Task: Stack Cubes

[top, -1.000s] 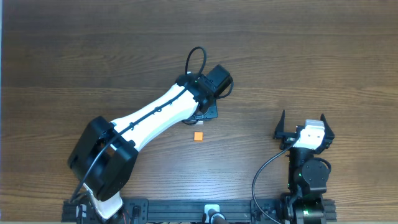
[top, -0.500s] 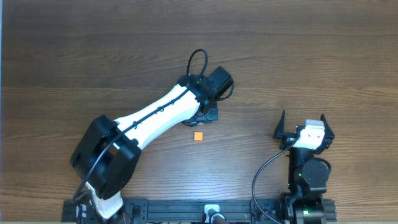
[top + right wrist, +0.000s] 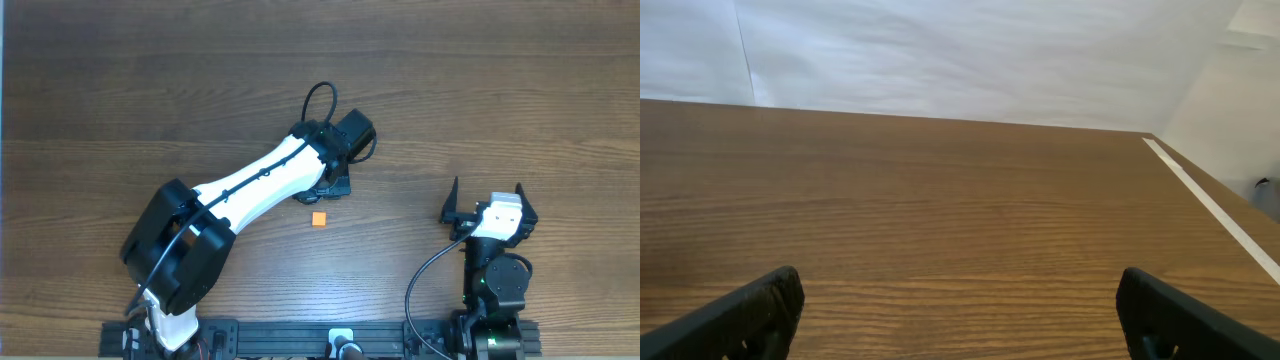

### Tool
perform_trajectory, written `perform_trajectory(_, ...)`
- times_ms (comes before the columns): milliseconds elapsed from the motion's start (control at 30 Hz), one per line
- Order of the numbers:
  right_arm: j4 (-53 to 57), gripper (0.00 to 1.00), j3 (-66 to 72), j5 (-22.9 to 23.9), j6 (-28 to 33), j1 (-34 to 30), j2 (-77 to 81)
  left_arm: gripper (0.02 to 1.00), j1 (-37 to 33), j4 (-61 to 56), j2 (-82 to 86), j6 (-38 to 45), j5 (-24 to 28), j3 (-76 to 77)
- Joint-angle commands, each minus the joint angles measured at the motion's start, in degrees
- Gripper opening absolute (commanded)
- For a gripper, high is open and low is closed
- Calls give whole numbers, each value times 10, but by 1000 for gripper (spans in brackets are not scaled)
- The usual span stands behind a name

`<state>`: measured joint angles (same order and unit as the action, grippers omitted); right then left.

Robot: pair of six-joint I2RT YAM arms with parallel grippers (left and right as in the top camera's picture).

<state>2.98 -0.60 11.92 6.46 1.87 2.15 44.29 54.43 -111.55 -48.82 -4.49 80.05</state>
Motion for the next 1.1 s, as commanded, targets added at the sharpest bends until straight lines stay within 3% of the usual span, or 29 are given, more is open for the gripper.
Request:
perform_trajectory(33,2,991,3,-5,3,3,-3,40,1,1,-10,6,1,6)
perform_trajectory(1100,2,991,3,-5,3,3,-3,47,1,-8,-17,6,-10,6)
